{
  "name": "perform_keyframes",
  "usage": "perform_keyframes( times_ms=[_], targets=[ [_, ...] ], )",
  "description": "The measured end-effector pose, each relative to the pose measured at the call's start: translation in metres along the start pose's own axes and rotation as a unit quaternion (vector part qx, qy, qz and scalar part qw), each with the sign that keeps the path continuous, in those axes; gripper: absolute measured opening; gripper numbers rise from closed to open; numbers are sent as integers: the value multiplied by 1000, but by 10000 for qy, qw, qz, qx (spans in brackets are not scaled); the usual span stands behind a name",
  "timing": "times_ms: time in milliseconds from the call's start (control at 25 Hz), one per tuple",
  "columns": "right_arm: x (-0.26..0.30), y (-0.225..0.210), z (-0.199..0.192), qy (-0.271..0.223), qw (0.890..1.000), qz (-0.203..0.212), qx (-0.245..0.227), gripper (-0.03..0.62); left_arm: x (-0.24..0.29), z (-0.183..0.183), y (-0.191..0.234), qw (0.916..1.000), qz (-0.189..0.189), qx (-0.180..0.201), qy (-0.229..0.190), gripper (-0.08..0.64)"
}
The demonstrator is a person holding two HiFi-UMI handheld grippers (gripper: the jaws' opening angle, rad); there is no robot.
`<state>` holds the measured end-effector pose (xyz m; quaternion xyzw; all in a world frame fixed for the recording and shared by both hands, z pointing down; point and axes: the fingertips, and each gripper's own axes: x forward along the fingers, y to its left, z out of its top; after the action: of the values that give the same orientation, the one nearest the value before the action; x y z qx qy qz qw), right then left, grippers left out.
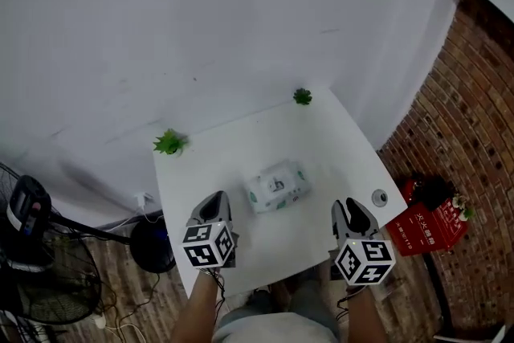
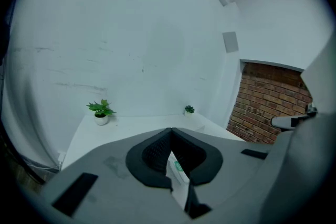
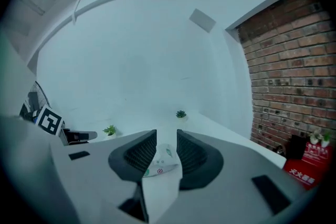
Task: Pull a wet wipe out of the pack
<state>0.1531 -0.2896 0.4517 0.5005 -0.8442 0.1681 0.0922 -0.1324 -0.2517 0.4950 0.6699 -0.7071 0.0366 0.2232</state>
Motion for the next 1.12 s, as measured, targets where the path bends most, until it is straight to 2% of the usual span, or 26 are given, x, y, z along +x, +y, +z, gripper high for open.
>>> perform_keyframes(
  times_ms=[280,600,880,1120],
  targets=[
    [68,3,26,318,9923,1137,-387,121,4,12,-5,9956,846,-335,-243,2],
    [108,23,38,589,9735,2059,-801,119,-24,10,9,9809,1779,-650,-452,2],
    [117,39,25,823,9638,2304,-1065,117,-41,-2,23,9737,2056,-816,-539,2],
    [116,46,20,886,9555,2454,-1379,118,-43,-11,25,9743,2034,-845,-479,2]
  ],
)
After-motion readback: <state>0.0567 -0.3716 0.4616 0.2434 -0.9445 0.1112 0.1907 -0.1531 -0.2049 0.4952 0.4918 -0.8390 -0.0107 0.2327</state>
